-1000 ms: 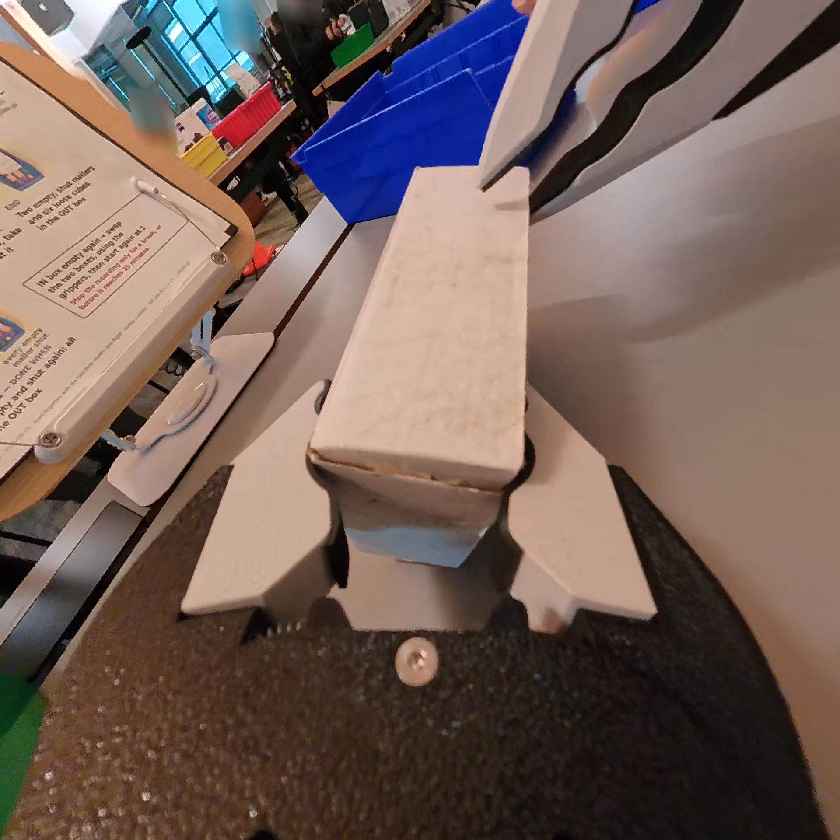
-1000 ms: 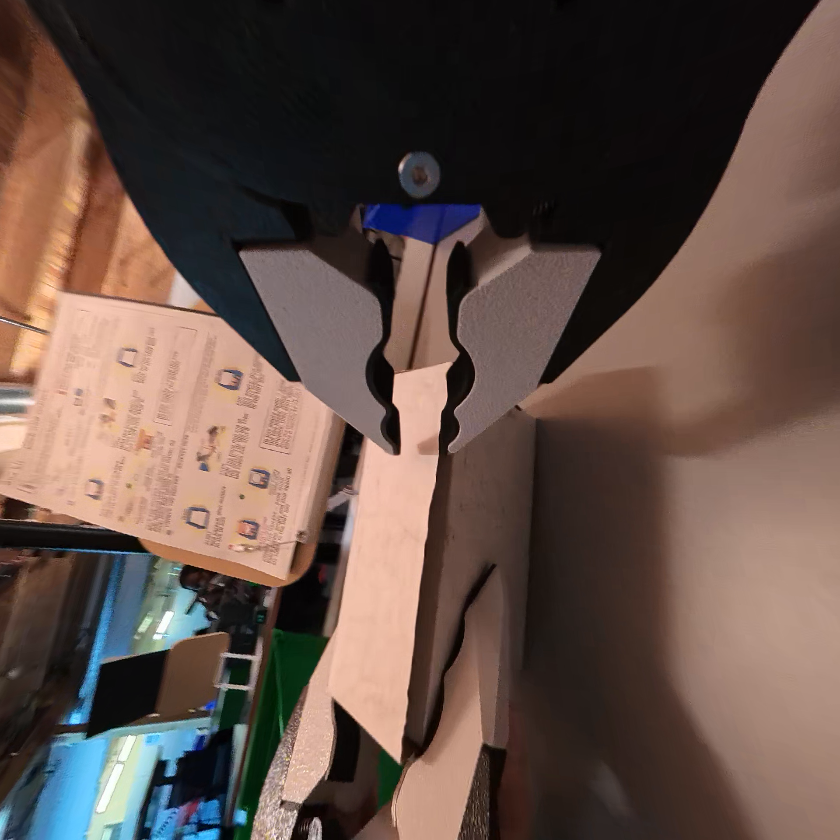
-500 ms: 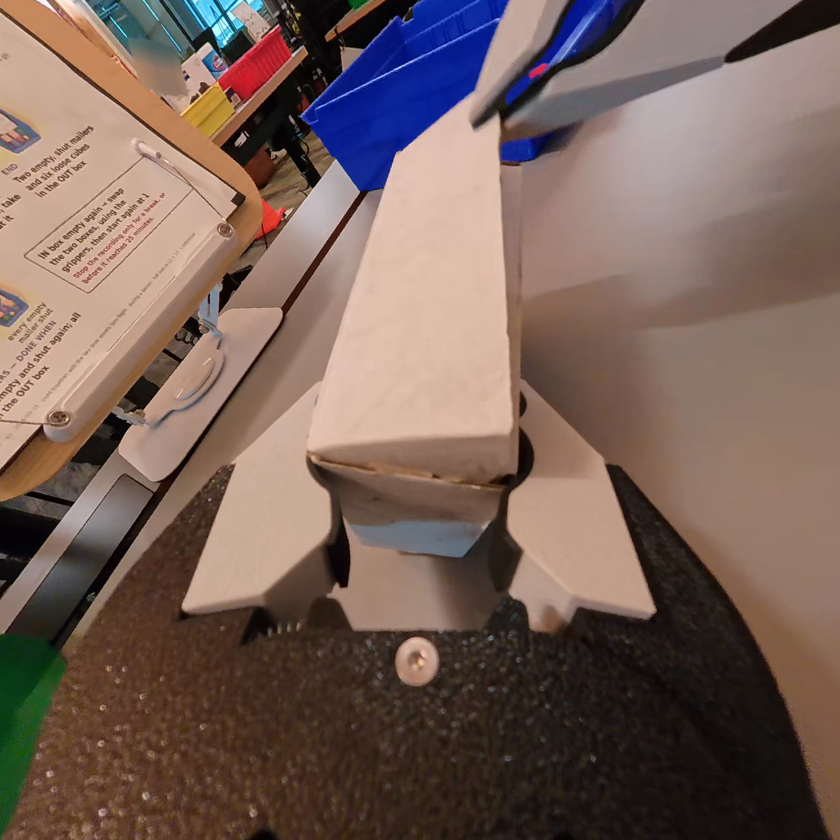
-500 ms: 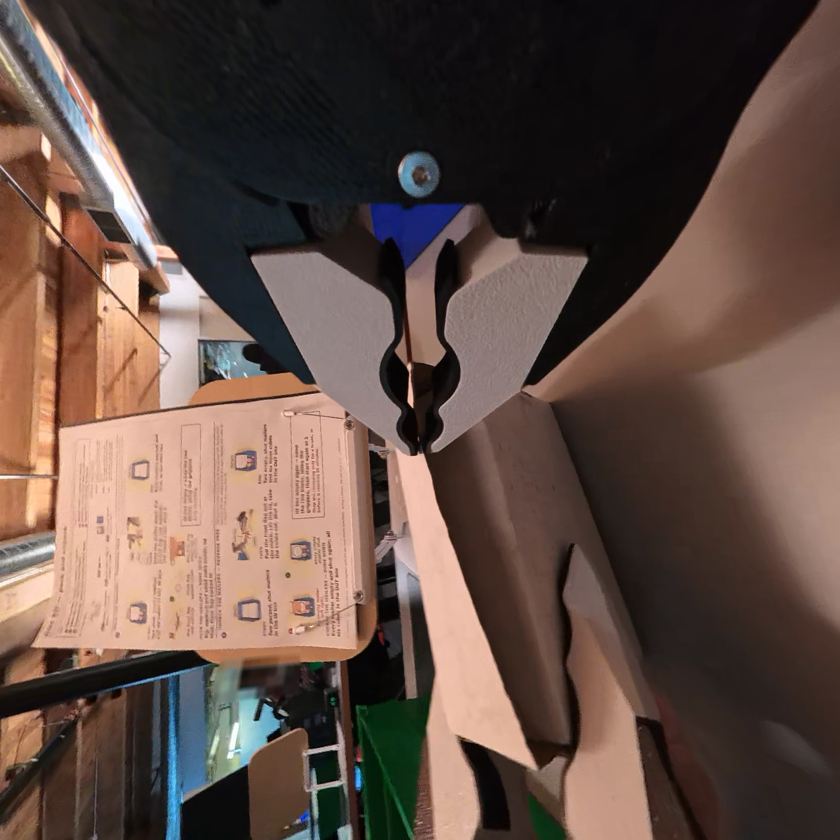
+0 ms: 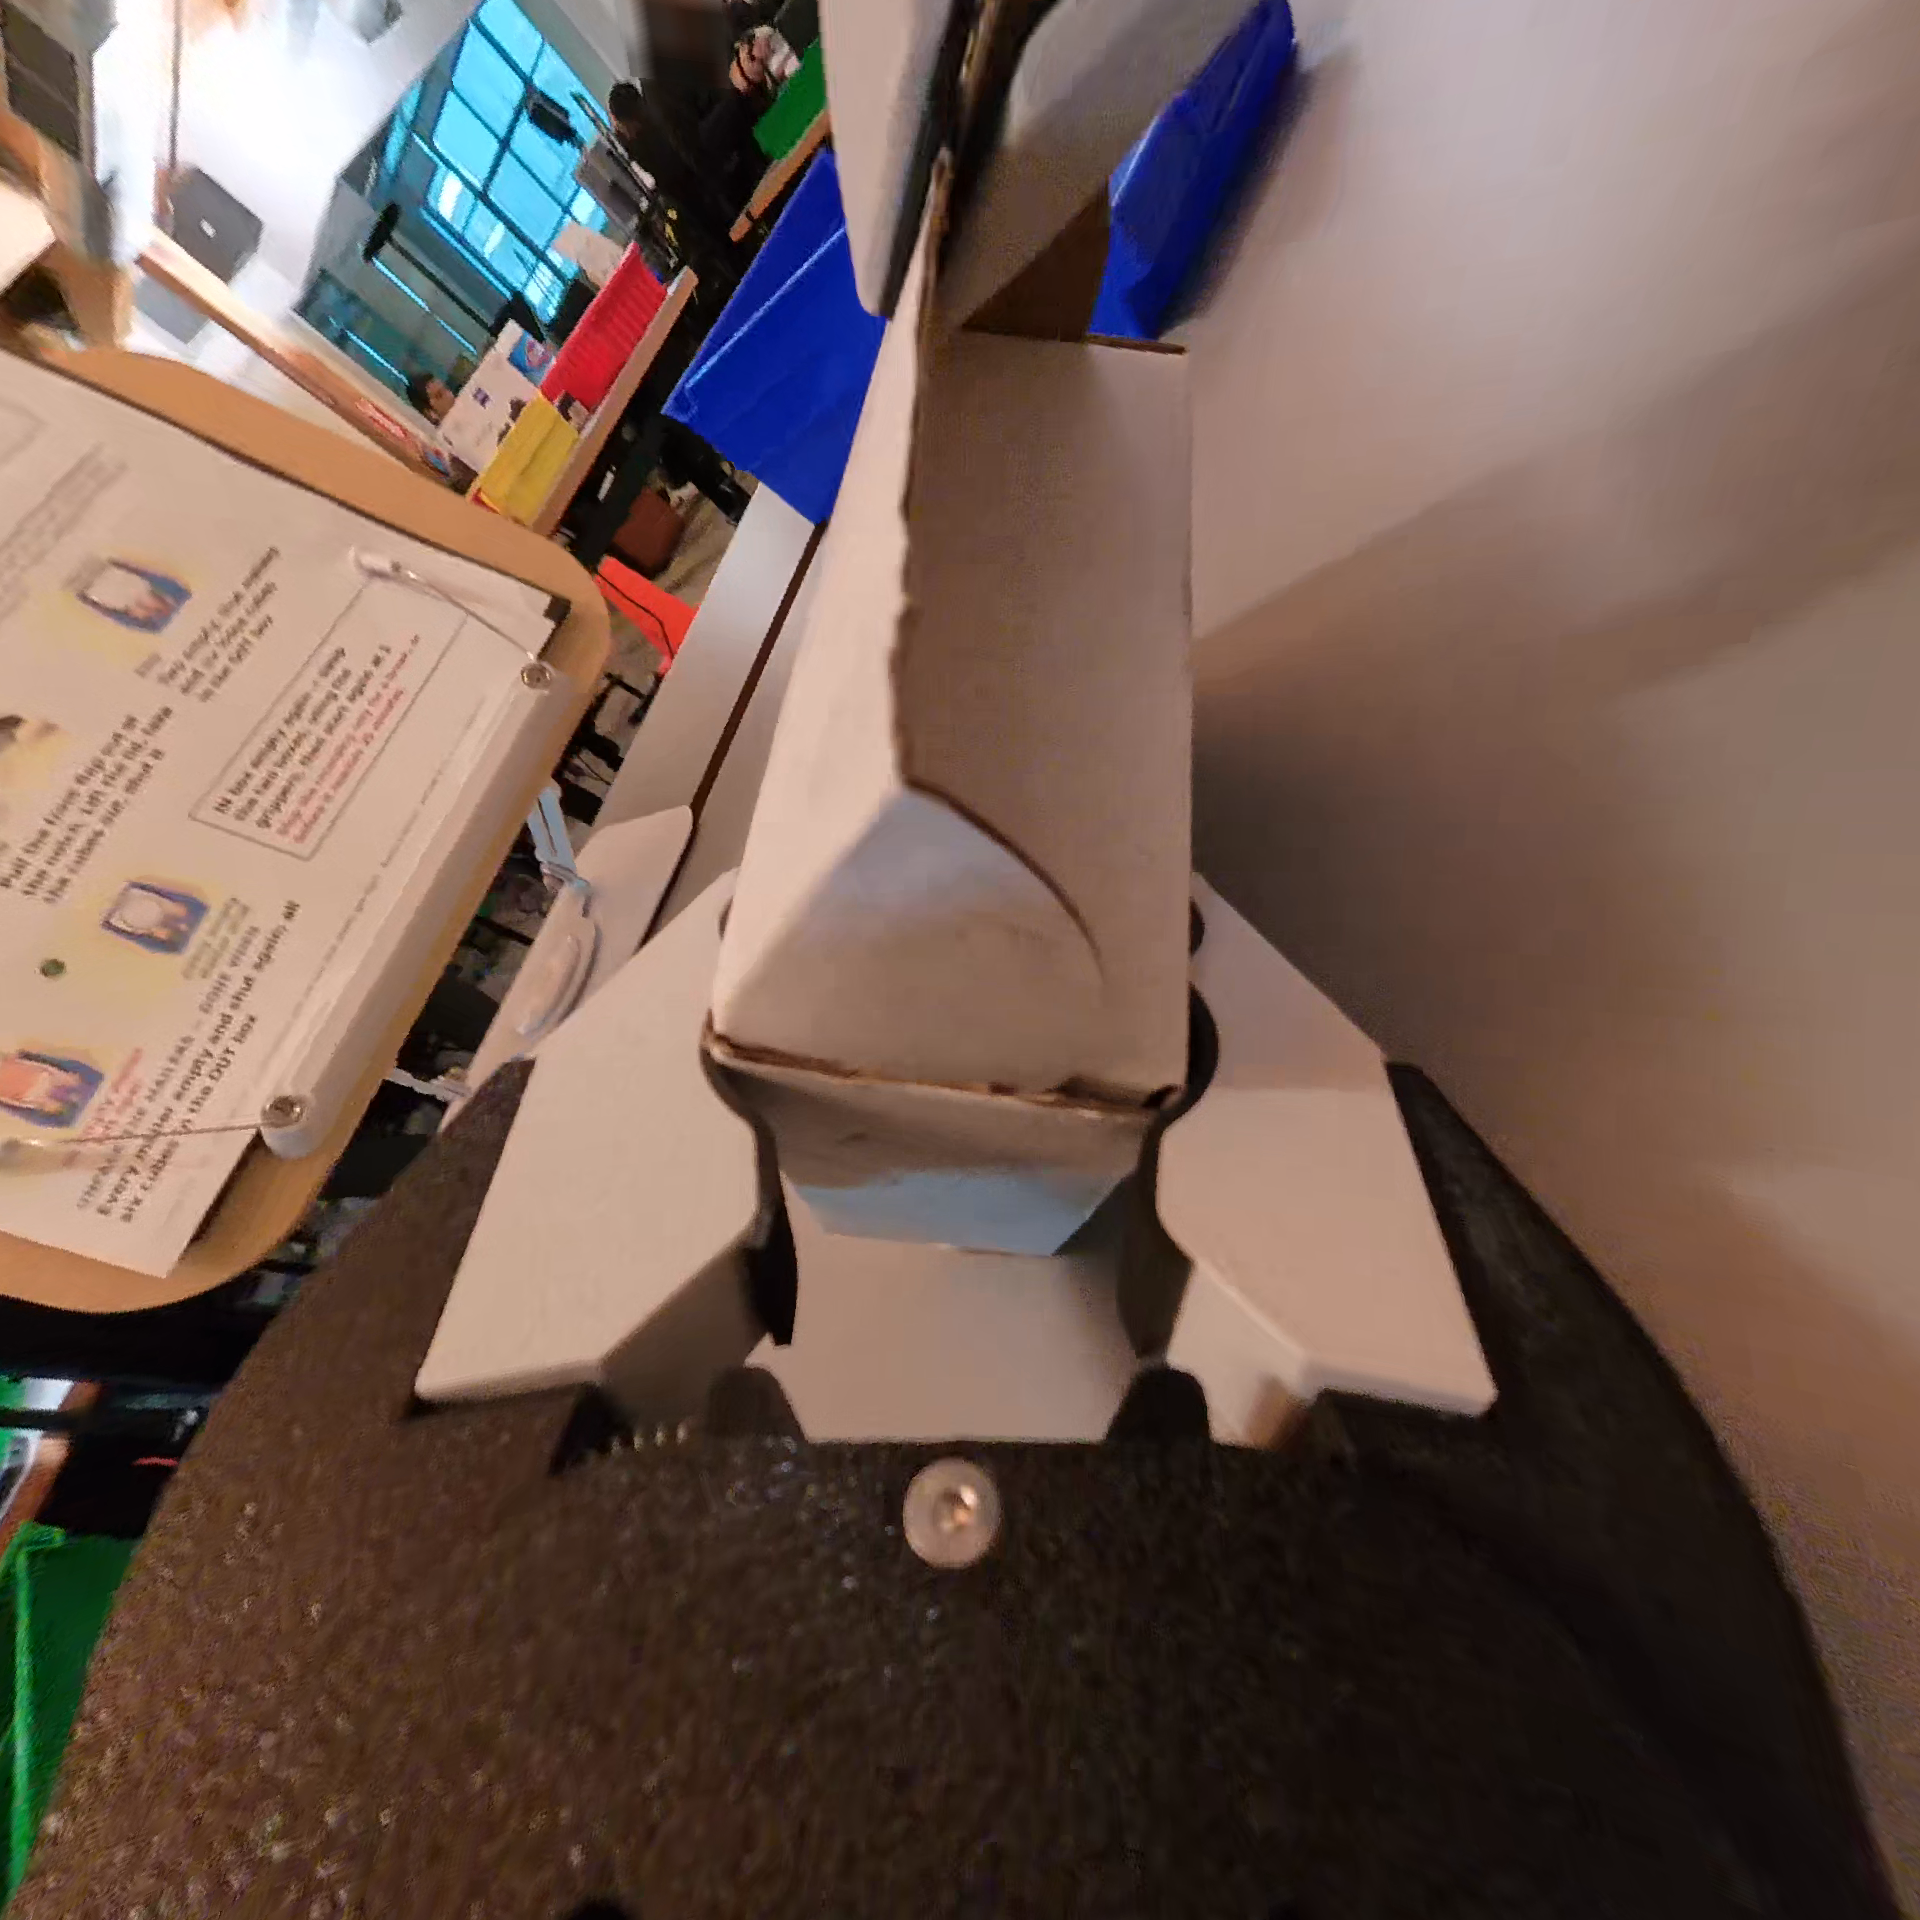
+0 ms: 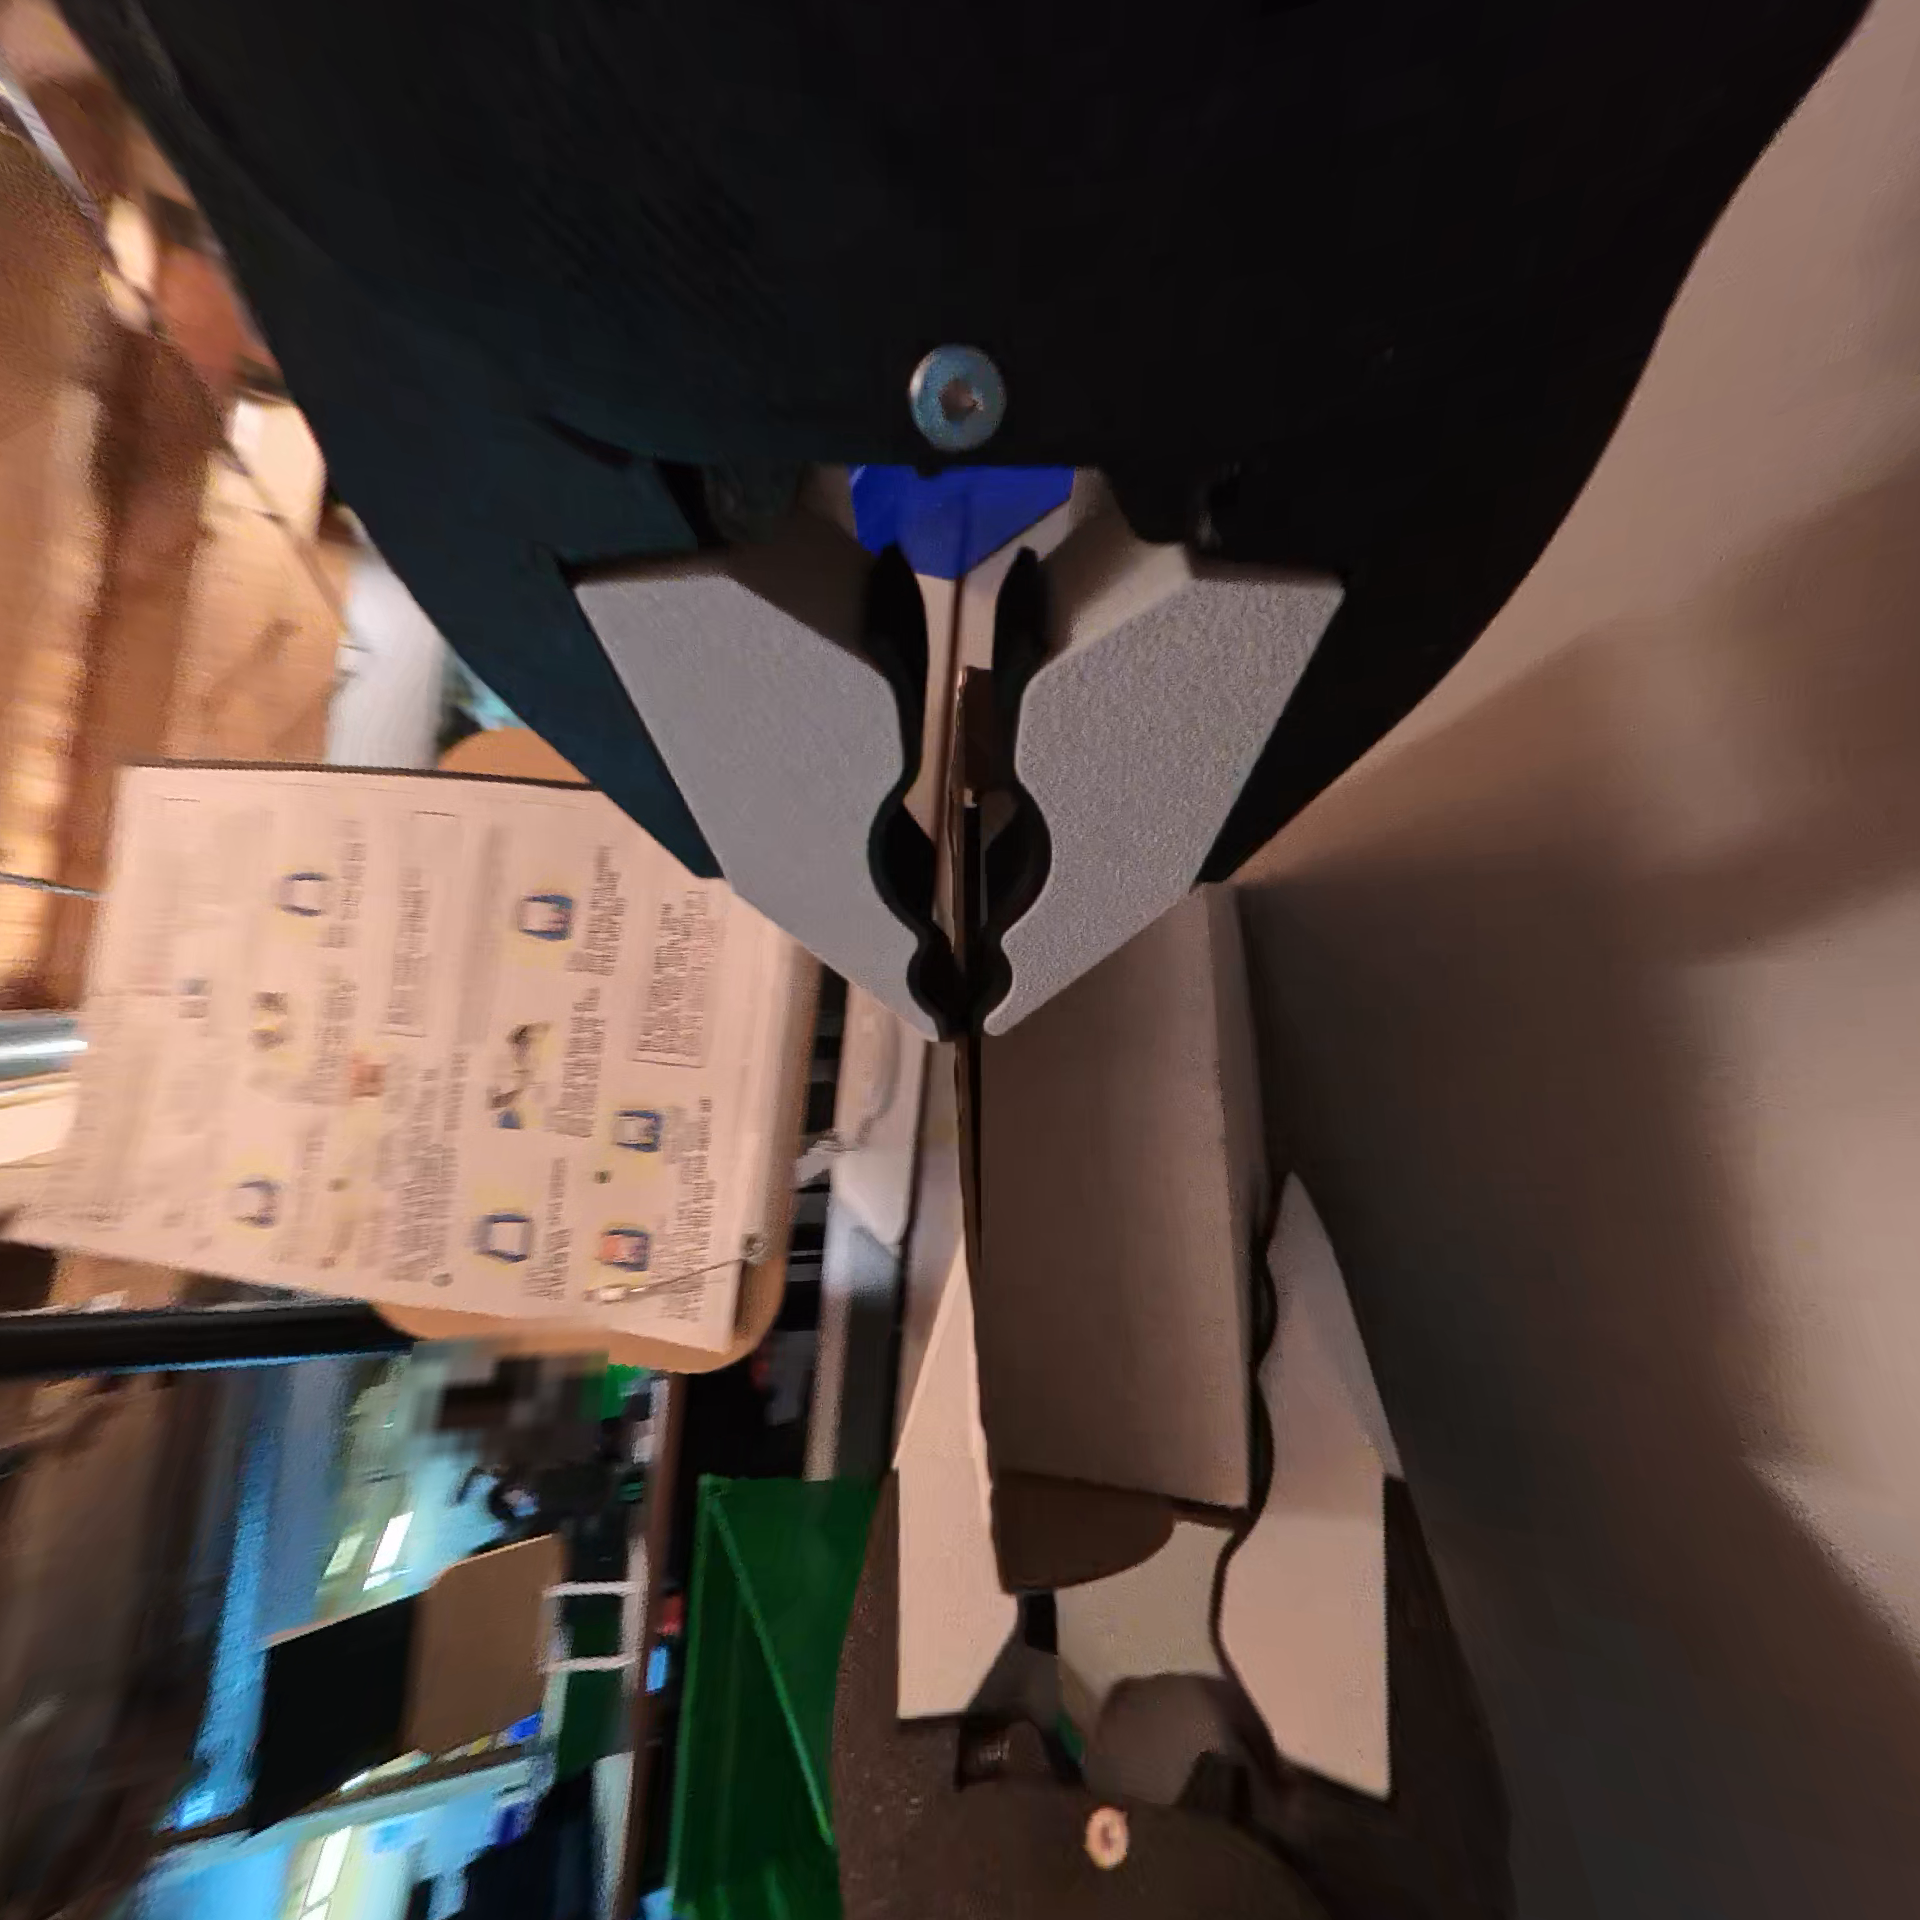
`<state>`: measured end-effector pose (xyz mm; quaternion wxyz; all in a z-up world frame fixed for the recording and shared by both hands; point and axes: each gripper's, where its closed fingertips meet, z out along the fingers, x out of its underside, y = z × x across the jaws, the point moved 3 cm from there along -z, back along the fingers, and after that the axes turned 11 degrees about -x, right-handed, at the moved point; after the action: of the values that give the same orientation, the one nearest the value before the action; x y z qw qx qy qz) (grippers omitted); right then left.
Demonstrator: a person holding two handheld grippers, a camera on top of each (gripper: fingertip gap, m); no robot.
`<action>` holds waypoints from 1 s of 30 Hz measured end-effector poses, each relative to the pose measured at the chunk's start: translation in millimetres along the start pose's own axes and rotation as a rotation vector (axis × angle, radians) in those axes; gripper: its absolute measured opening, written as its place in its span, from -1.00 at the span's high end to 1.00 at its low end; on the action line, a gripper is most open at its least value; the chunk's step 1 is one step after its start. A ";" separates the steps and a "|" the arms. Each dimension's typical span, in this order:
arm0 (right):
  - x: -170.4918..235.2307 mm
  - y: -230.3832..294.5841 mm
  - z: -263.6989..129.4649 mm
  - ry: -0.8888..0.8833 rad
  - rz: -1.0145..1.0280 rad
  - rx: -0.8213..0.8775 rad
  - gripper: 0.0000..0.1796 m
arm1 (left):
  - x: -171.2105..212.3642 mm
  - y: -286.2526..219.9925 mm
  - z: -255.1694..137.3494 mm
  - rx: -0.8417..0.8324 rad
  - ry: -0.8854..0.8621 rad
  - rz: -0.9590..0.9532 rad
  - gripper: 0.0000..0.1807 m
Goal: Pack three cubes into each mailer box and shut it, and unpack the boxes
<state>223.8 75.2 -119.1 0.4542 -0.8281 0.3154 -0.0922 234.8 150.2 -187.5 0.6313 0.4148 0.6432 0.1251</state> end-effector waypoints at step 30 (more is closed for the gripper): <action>-28.2 -1.5 -38.3 0.066 0.044 -0.340 1.00 | -78.8 -59.1 -49.1 -0.339 0.287 0.619 1.00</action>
<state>185.5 66.3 -92.2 0.2988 -0.8824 0.3593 -0.0546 156.5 76.7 -163.7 0.5269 0.4574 0.5393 0.4715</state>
